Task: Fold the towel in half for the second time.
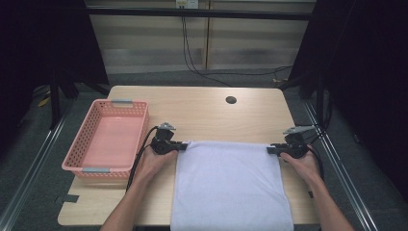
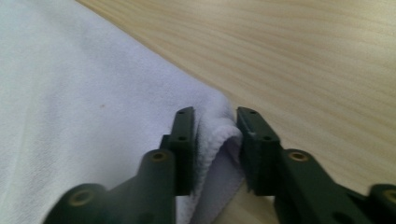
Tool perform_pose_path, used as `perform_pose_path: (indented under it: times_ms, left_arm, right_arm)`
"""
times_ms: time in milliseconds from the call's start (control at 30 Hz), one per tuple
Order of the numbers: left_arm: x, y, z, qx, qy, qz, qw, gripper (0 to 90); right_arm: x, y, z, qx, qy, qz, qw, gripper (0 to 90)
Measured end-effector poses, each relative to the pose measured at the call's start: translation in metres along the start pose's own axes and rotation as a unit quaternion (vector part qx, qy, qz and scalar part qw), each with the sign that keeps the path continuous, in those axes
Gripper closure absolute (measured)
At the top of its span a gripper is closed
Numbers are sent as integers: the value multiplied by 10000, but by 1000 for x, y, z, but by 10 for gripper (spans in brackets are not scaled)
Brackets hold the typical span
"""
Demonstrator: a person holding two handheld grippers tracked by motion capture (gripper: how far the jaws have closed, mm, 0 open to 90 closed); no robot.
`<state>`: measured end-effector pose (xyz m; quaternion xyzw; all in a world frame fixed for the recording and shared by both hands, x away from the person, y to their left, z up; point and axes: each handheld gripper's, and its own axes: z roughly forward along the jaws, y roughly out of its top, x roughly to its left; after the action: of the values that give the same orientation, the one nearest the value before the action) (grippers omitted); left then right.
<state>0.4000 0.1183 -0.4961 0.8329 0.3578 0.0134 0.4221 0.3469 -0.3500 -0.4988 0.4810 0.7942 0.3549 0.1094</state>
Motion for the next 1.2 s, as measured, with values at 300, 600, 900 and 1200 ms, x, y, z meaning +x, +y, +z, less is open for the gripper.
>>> perform_pose_path:
  times_ms: [300, 600, 900, 1200]
  left_arm:
    - [-11, 18, -31, -498, -201, 171, 9984, 849]
    - [-11, 45, -58, -655, -69, 385, 9971, 848]
    - [3, 71, -70, -907, 76, 407, 9950, 855]
    - [10, 90, -76, -1238, 202, 377, 9914, 858]
  right_arm:
    - [0, 20, -27, -731, 194, 83, 9971, 855]
    - [0, 47, -40, -1150, 111, 32, 9933, 855]
    - [-4, 82, -45, -1359, 63, -8, 9907, 860]
    - [-7, 113, -51, -1554, -2, -2, 9879, 860]
